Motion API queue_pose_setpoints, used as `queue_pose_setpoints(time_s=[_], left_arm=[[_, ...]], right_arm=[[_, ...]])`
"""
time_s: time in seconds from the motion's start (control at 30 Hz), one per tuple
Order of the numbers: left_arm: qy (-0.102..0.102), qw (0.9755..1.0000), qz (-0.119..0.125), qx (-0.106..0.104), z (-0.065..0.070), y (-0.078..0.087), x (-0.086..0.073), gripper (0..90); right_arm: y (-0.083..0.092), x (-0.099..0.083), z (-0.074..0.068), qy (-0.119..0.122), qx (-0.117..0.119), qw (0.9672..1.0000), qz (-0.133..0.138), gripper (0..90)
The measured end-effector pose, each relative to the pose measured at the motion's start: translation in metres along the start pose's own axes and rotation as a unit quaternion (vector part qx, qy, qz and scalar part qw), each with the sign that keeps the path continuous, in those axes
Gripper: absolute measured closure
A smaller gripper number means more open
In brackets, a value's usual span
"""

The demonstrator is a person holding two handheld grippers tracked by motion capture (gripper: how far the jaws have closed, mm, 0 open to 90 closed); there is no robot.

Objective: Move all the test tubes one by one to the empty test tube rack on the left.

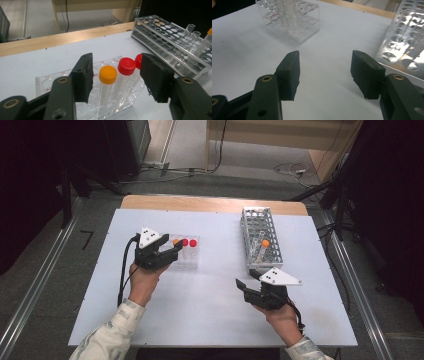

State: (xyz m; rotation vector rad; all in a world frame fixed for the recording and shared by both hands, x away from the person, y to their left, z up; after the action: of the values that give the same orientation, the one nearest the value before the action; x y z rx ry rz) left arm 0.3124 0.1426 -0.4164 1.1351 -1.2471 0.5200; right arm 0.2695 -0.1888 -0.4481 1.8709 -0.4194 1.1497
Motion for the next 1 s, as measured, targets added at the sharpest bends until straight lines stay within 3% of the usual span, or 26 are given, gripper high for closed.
queue_pose_setpoints(time_s=[0.23,0.33,0.57,0.73,1.0], left_arm=[[0.018,0.9998,0.001,0.005,0.004,0.015,-0.007,25.8],[0.025,0.9996,0.003,0.007,0.005,0.021,-0.009,23.3],[0.017,0.9998,-0.004,0.004,0.012,0.026,-0.016,21.8],[0.015,0.9998,-0.009,0.002,0.014,0.024,-0.018,21.8],[0.017,0.9998,-0.008,0.001,0.014,0.024,-0.018,21.8]], right_arm=[[0.003,0.008,0.02,-0.03,-0.044,0.9985,0.015,39.8],[0.001,0.014,0.027,-0.039,-0.07,0.9965,0.02,39.8],[-0.016,0.022,0.053,-0.053,-0.123,0.9906,0.028,41.5],[-0.028,0.029,0.065,-0.054,-0.131,0.9893,0.034,44.5],[-0.043,0.031,0.074,-0.062,-0.137,0.9883,0.027,53.6]])
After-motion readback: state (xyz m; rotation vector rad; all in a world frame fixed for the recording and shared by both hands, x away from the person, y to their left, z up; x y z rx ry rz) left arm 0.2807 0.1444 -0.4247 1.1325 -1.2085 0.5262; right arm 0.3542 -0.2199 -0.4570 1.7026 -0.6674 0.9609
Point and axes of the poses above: each handheld gripper's, and its own axes: y roughly backward along the jaws, x roughly out of its top, z roughly to its right, the point moved 1 cm from there along -y, roughly forward along the jaws, and after that the axes turned 12 degrees about -y, right-handed, at the moved point
